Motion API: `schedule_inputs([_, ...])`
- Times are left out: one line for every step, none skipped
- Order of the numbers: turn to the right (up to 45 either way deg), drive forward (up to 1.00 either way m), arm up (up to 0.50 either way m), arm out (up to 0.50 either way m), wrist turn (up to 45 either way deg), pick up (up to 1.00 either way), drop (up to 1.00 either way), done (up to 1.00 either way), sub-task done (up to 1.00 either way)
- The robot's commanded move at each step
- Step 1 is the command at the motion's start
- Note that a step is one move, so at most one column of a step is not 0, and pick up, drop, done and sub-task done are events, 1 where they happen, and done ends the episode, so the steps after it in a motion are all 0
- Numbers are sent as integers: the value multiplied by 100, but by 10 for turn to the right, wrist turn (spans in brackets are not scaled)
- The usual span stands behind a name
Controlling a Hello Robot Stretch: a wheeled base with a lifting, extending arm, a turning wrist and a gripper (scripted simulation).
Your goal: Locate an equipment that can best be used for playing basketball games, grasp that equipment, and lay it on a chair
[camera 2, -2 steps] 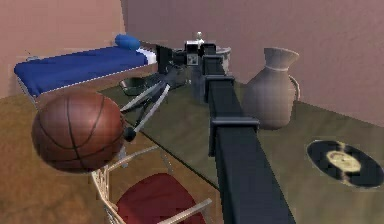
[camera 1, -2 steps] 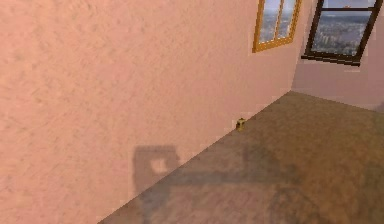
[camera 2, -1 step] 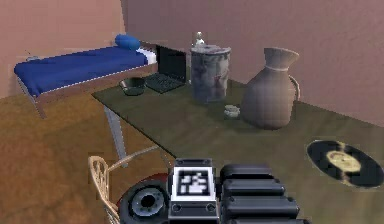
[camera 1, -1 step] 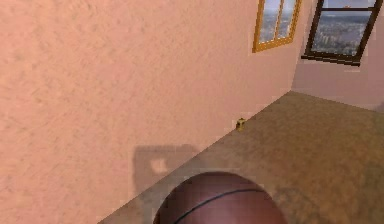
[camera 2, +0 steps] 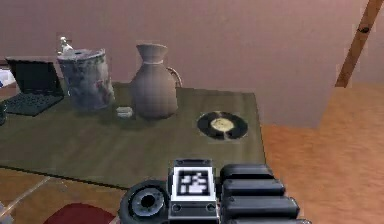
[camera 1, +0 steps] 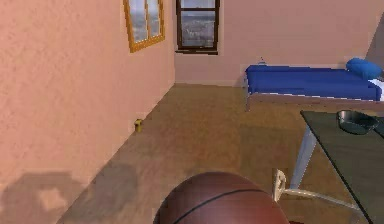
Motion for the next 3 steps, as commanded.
schedule_inputs([0, 30, 0, 0, 0, 0, 0, 0, 0])
schedule_inputs([450, 0, 0, 0, 0, 0, 0, 0, 0])
schedule_inputs([390, 0, 0, 0, 0, 0, 0, 0, 0])
